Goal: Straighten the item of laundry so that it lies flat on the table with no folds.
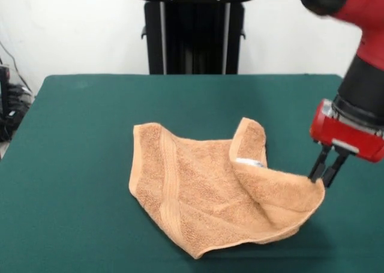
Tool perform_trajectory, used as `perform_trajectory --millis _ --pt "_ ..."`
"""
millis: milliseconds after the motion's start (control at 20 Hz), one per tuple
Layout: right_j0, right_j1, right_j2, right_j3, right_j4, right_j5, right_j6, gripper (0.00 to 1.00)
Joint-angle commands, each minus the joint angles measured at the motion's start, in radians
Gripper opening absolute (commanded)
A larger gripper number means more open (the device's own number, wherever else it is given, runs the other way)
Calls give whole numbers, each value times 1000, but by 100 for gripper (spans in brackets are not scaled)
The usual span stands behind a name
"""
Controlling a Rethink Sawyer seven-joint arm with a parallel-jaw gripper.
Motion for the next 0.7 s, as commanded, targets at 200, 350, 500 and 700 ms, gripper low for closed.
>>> perform_trajectory --millis 200,350,500,700 --pt "-165 -352 292 316 108 201 -224 0" --pt "-193 -346 326 300 103 215 -210 0" --pt "-203 -331 349 283 96 206 -173 0" --pt "-183 -276 331 219 62 191 -93 0"
